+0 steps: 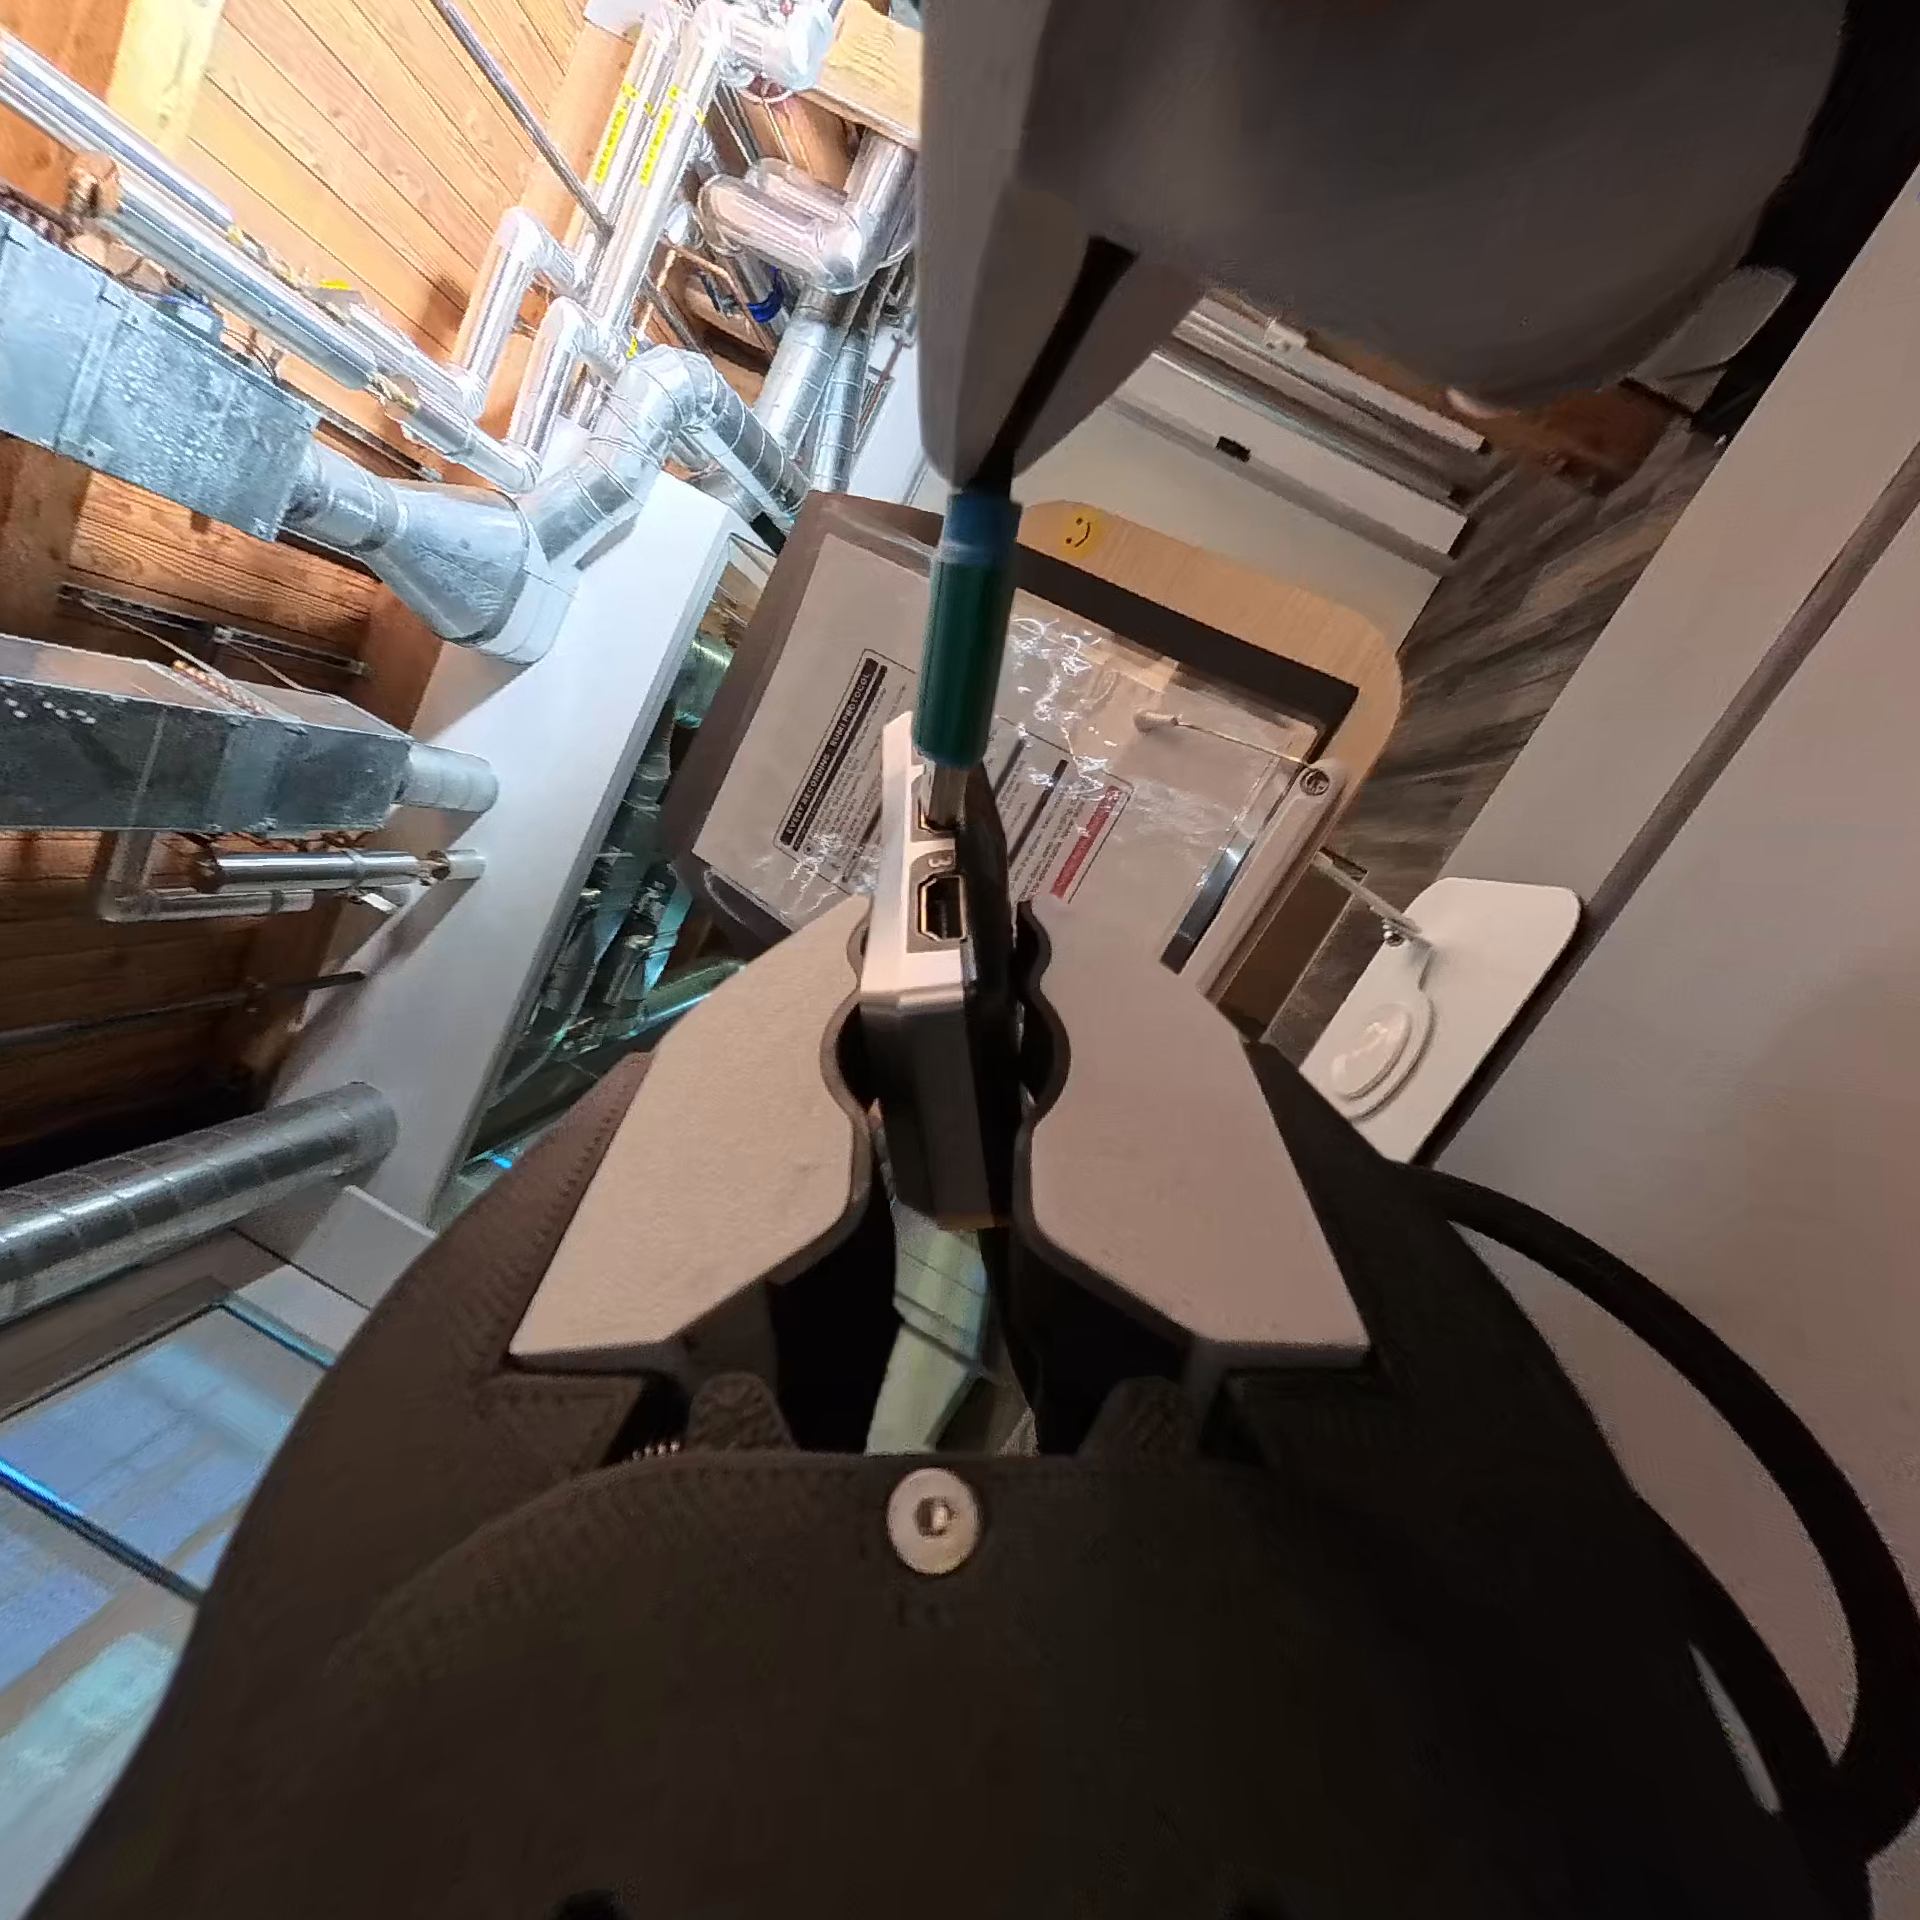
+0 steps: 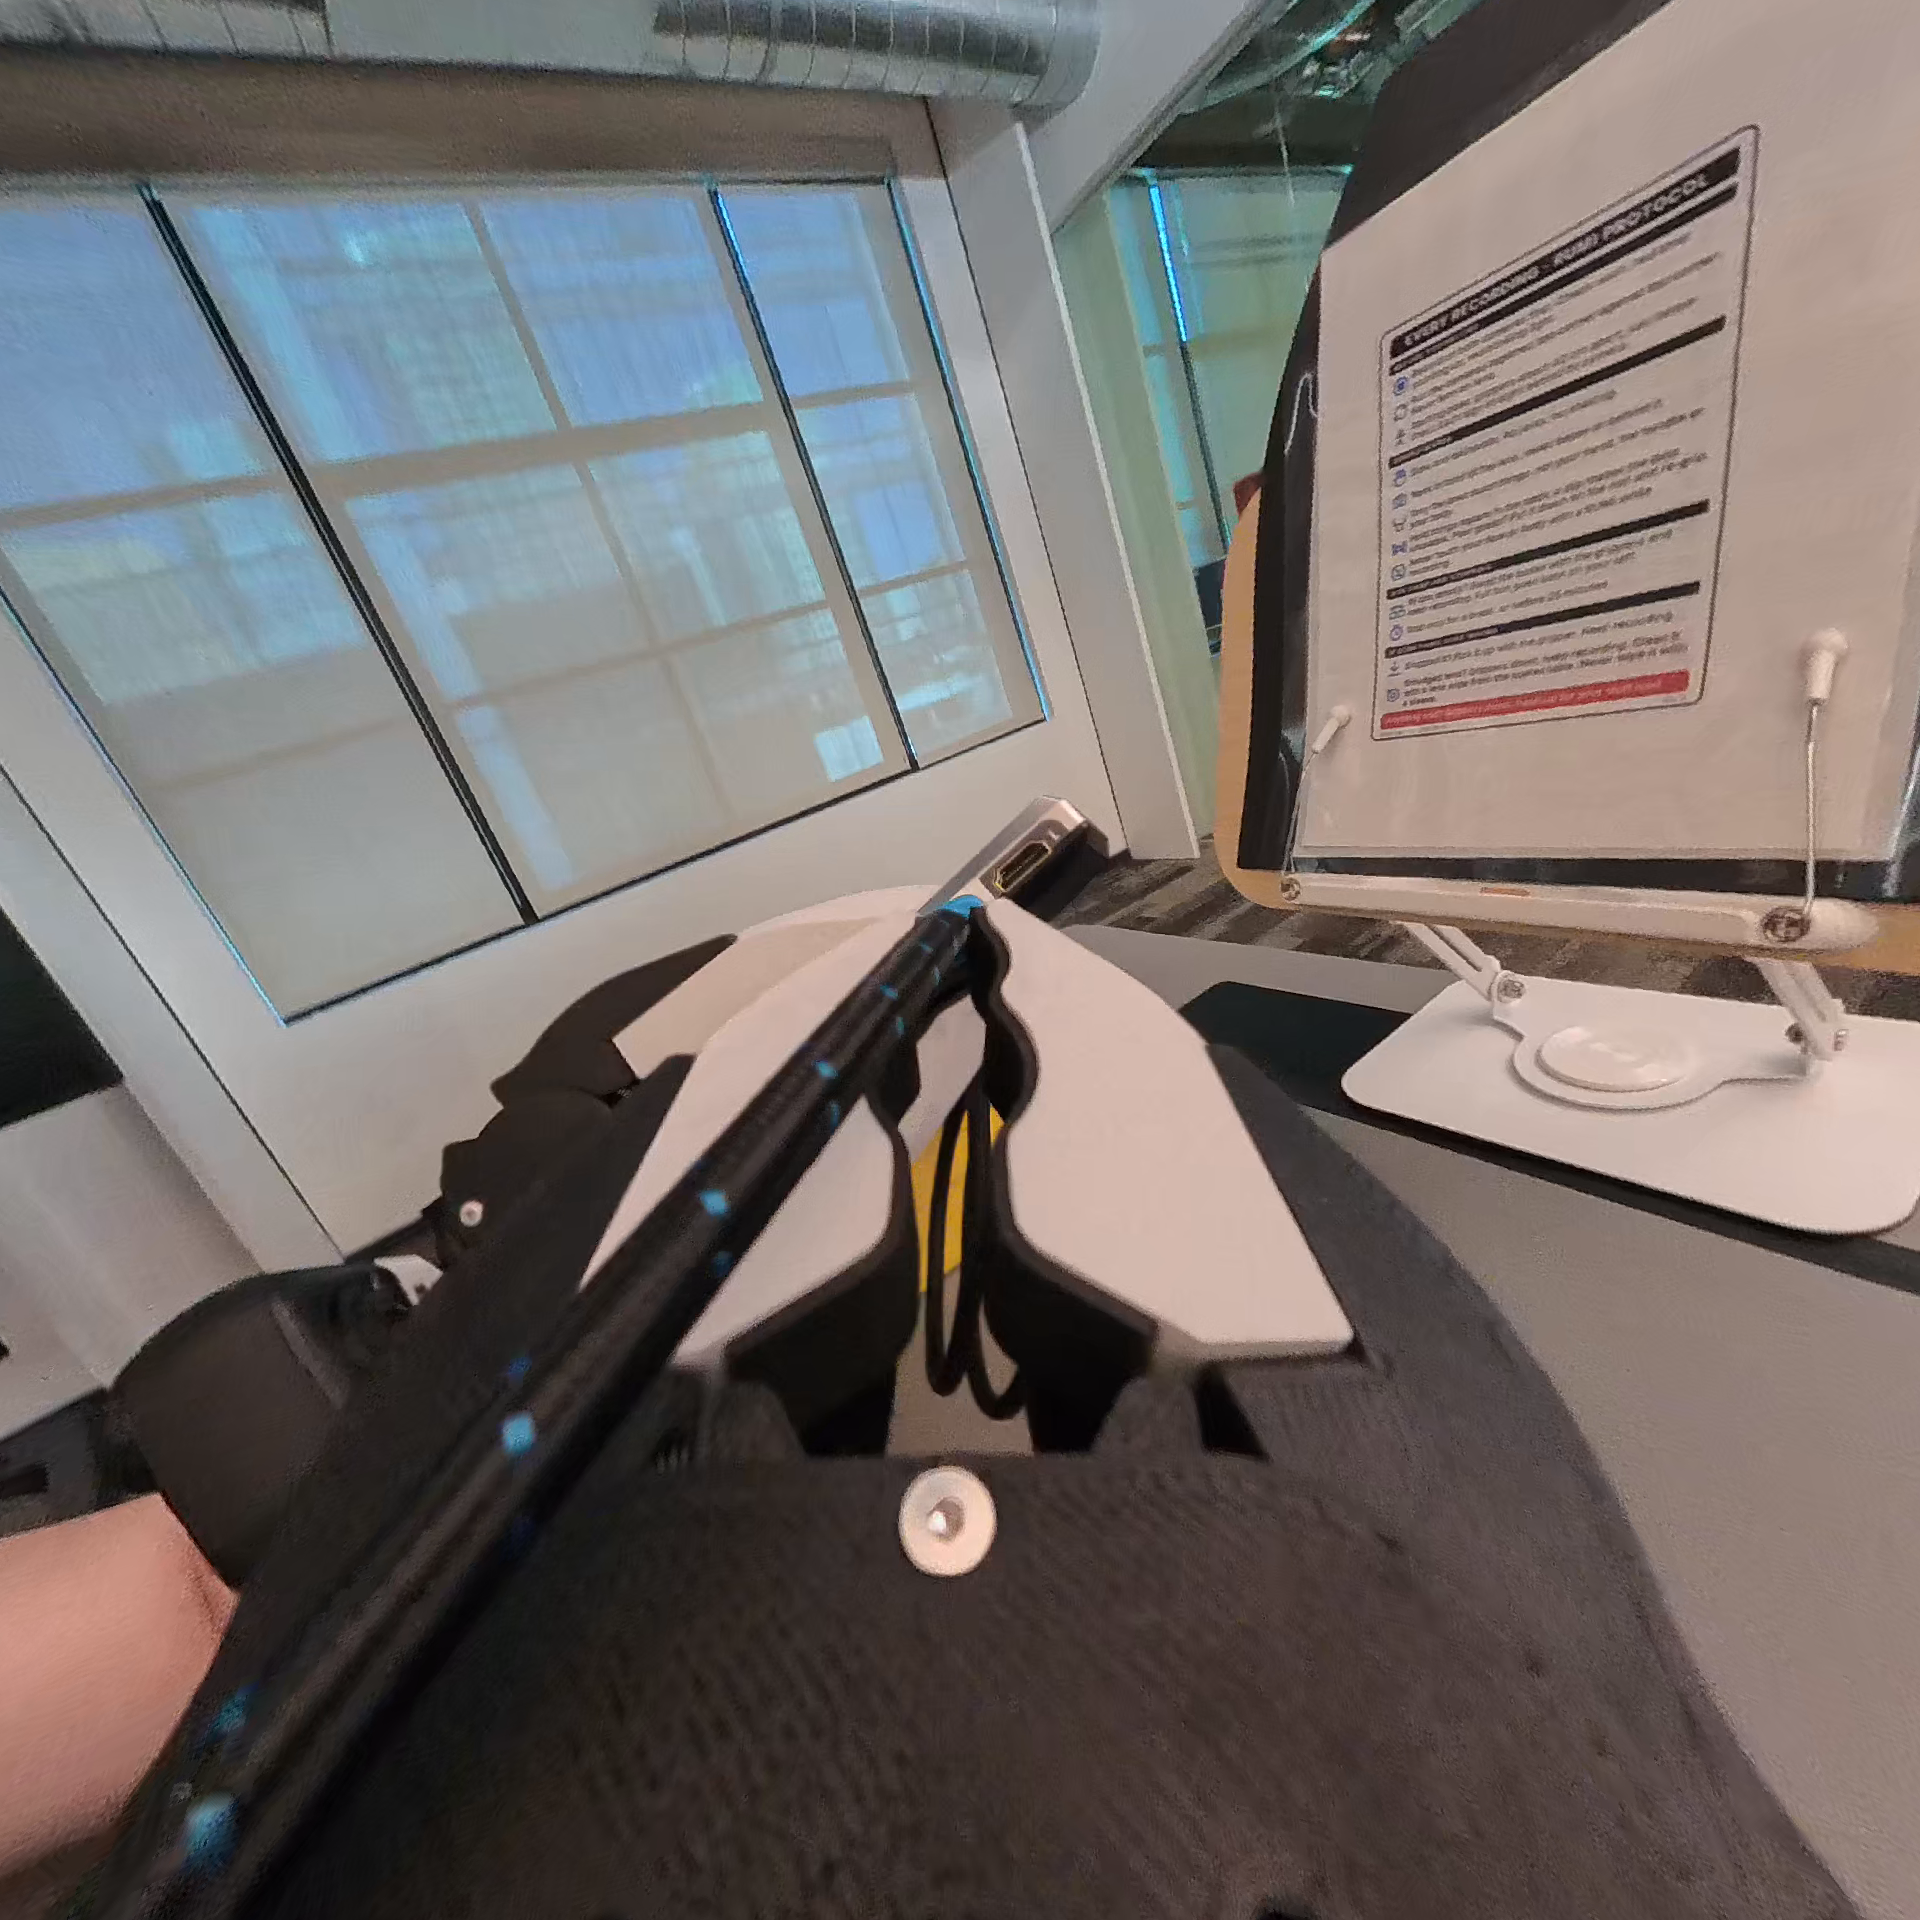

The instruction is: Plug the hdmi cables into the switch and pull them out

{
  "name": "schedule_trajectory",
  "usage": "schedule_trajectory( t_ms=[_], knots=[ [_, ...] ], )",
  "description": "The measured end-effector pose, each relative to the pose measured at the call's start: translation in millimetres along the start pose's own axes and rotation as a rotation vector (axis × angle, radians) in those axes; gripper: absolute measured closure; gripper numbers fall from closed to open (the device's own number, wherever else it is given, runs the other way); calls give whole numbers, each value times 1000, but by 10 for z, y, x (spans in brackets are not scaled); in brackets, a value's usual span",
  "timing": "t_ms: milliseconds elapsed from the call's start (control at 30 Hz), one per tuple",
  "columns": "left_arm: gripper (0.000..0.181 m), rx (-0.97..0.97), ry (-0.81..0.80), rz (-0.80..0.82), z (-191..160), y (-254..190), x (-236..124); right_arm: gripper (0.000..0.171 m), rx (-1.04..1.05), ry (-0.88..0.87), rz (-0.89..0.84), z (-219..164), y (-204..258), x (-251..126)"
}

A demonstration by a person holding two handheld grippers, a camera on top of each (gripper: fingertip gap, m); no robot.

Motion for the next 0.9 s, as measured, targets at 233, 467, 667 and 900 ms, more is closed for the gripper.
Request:
schedule_trajectory(
  t_ms=[233,467,667,900],
  knots=[
    [160,44,6,20,4,-13,3,163,80,-33,52,-42,-79,14],
    [160,-17,10,-178,-30,-27,61,164,-379,112,34,46,-128,29],
    [160,-12,-10,-267,9,-153,50,164,-588,229,-35,99,-176,-56],
    [160,-32,3,-85,6,-53,33,164,-161,125,74,95,-289,-38]
  ],
)
Point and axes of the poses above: each gripper's, where its closed fingertips meet, x out along the fingers, z out of its top, y = z × x across the jaws, the point moved 8 cm from there along -x, back along the fingers, and after that the axes turned 15 degrees about y, right-handed, at the moved point
